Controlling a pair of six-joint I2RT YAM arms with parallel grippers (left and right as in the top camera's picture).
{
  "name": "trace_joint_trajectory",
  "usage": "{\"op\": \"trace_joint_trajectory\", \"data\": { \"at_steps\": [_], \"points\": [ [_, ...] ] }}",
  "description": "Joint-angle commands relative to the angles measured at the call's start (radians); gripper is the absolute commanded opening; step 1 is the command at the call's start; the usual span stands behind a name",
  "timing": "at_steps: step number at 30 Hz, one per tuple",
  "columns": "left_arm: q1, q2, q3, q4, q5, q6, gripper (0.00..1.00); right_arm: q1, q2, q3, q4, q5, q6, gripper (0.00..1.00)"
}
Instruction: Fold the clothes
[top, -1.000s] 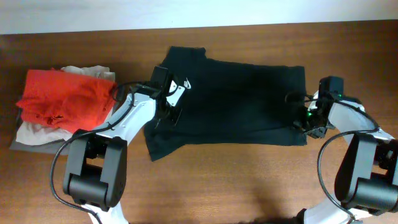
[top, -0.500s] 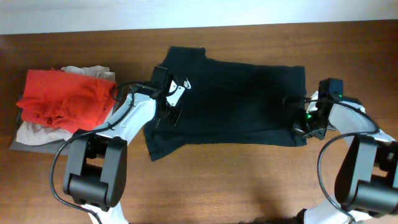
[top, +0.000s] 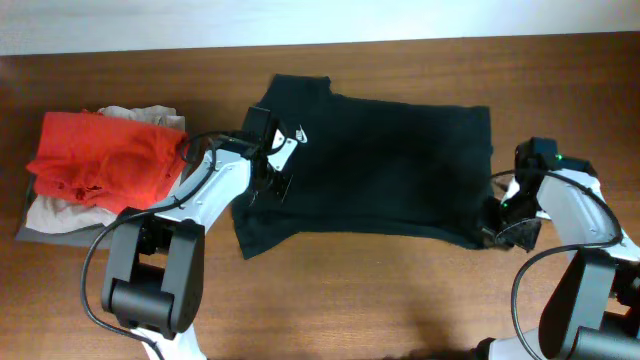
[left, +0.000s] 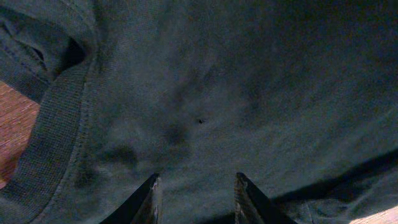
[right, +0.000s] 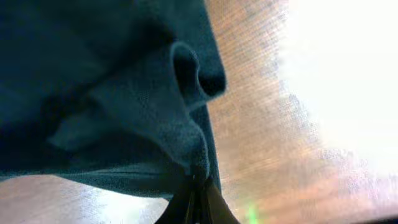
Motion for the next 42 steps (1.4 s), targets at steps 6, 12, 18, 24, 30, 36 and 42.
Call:
{"op": "trace_joint_trajectory", "data": {
  "at_steps": [6,12,18,24,30,36,42],
  "points": [
    [0.001,0.010,-0.008,-0.009,0.011,0.021,0.38,0.003,-0.013,0.002,-0.079,0.186,0.137,0.05],
    [0.001,0.010,-0.007,-0.021,-0.002,0.021,0.38,0.003,-0.012,0.001,-0.066,0.210,0.152,0.21],
    [0.001,0.009,0.009,-0.084,-0.014,0.021,0.38,0.003,-0.012,0.000,-0.060,0.210,0.152,0.25],
    [0.001,0.008,0.080,-0.240,0.068,0.020,0.37,0.003,-0.012,0.000,0.002,0.098,0.105,0.22],
    [0.001,-0.051,0.112,-0.306,0.046,0.020,0.17,0.003,-0.013,0.000,0.101,-0.134,-0.056,0.12],
    [0.001,-0.303,0.120,-0.341,-0.075,-0.023,0.17,0.003,-0.087,0.000,0.151,-0.238,-0.121,0.21],
    [0.000,-0.616,-0.010,-0.349,-0.096,-0.118,0.28,0.003,-0.282,0.000,0.127,-0.238,-0.137,0.46]
  ]
}}
